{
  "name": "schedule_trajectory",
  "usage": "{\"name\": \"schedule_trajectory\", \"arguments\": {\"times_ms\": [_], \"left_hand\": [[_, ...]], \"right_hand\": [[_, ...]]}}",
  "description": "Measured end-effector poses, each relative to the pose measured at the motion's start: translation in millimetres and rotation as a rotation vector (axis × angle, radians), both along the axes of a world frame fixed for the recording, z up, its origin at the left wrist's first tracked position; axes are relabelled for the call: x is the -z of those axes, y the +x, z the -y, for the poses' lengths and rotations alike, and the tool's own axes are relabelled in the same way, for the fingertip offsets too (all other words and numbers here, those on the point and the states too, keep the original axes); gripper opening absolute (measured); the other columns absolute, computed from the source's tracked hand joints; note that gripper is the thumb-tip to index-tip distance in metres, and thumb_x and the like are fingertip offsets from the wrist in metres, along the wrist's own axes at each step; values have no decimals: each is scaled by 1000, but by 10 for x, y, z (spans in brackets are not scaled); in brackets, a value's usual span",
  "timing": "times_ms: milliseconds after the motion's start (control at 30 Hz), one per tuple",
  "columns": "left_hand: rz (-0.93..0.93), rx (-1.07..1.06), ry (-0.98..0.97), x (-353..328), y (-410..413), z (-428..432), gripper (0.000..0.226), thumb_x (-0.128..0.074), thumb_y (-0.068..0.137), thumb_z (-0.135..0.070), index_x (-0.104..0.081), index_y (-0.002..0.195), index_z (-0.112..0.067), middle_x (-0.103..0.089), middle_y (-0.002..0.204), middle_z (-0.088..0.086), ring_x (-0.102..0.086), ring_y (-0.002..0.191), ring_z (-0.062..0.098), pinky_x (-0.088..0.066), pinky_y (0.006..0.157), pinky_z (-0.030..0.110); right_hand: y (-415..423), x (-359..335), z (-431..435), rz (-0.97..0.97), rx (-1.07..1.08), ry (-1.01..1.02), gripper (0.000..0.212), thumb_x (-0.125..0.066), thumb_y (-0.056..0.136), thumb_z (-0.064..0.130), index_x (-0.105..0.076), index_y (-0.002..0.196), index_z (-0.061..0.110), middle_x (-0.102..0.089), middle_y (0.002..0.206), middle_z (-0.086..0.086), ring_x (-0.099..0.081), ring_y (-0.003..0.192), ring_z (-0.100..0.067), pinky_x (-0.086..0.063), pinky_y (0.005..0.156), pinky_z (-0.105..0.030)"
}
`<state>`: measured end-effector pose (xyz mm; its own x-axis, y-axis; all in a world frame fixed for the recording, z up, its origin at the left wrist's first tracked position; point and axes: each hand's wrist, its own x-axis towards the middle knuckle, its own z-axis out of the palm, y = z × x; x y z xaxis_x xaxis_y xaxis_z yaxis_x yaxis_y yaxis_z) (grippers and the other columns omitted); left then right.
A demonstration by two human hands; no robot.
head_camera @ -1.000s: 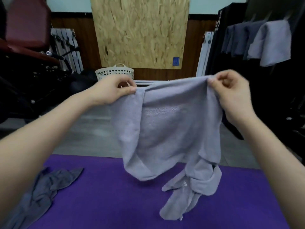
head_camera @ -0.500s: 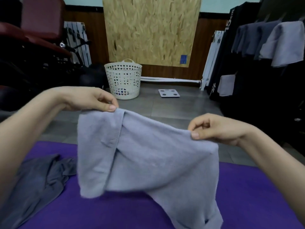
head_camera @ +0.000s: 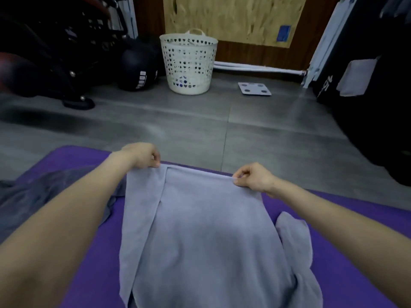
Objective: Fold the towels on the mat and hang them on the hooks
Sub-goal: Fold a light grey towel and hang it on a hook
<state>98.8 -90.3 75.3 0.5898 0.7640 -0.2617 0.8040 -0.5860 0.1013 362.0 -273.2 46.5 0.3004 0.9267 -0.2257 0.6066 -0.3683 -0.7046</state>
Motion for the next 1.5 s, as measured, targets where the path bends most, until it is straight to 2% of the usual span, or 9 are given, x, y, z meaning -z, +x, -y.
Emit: {"name": "schedule_trajectory", "arguments": {"times_ms": [100, 200, 467, 567, 767, 900, 1167, 1333, 1500], "left_hand": [[9, -110, 242, 377, 11, -171, 21, -52, 90, -18, -64, 106, -23, -63, 113, 7, -58, 104, 29, -45, 82, 31], [70, -113, 345, 655, 173, -166, 27, -47, 93, -16, -59, 117, -20, -60, 118, 12, -53, 111, 32, -42, 88, 34], [265, 252, 103, 1417, 1269, 791, 27, -45, 95, -31, -59, 117, -25, -57, 118, 3, -49, 112, 27, -35, 90, 33], [278, 348, -40, 1656, 1631, 1219, 35, -38, 92, -42, -63, 111, -26, -60, 114, 1, -52, 106, 26, -39, 89, 31], [156, 388, -227, 2023, 2094, 1810, 63, -35, 76, -64, -57, 122, -27, -55, 129, -5, -49, 116, 21, -37, 98, 33], [55, 382, -213, 2168, 2182, 2030, 57, -54, 81, -59, -46, 131, -32, -52, 131, -8, -48, 119, 20, -37, 98, 31], [234, 257, -116, 2148, 2053, 2012, 16, -60, 82, -24, -69, 94, -19, -72, 92, 0, -66, 91, 25, -45, 77, 28], [43, 456, -57, 1944, 2448, 1945, 34, -57, 88, -37, -59, 119, -26, -59, 117, 0, -51, 110, 24, -38, 95, 31], [-84, 630, -69, 1864, 3051, 1981, 42, -53, 89, -43, -52, 128, -30, -53, 132, -3, -46, 119, 22, -34, 101, 32]], "right_hand": [[-46, 248, -334, 114, 47, 57, 24, -52, 81, -9, -70, 92, 2, -62, 82, -8, -54, 68, -7, -40, 61, -16], [35, 250, -375, 143, 96, 129, 28, -45, 84, -11, -69, 96, -2, -60, 79, -4, -51, 49, 8, -36, 51, -3], [1078, 620, 839, 150, 239, -221, 12, -59, 86, -1, -67, 84, 8, -64, 83, -3, -56, 77, -11, -41, 57, -4], [1362, 1053, 1313, 118, 309, -341, 7, -64, 87, 17, -66, 84, 11, -68, 91, -10, -58, 82, -15, -49, 82, -31], [1534, 1749, 1343, -3, 482, -299, 74, -65, 67, 70, -51, 123, 24, -57, 112, 4, -56, 108, -18, -47, 94, -40], [1475, 2124, 1325, 161, 498, -280, 64, -67, 79, 40, -40, 133, 21, -57, 116, -9, -55, 111, -33, -45, 82, -36], [1847, 1613, 2579, -116, 704, 366, 52, -72, 75, -1, -58, 100, 43, -61, 74, 9, -54, 65, -5, -48, 64, -17], [2139, 1491, 3493, 267, 656, -158, 55, -61, 65, -12, -68, 79, 41, -70, 93, 12, -65, 89, -21, -49, 79, -28], [2126, 1402, 3041, 392, 496, -11, 32, -70, 79, 16, -67, 111, 17, -66, 114, -5, -60, 107, -29, -40, 92, -33]]}}
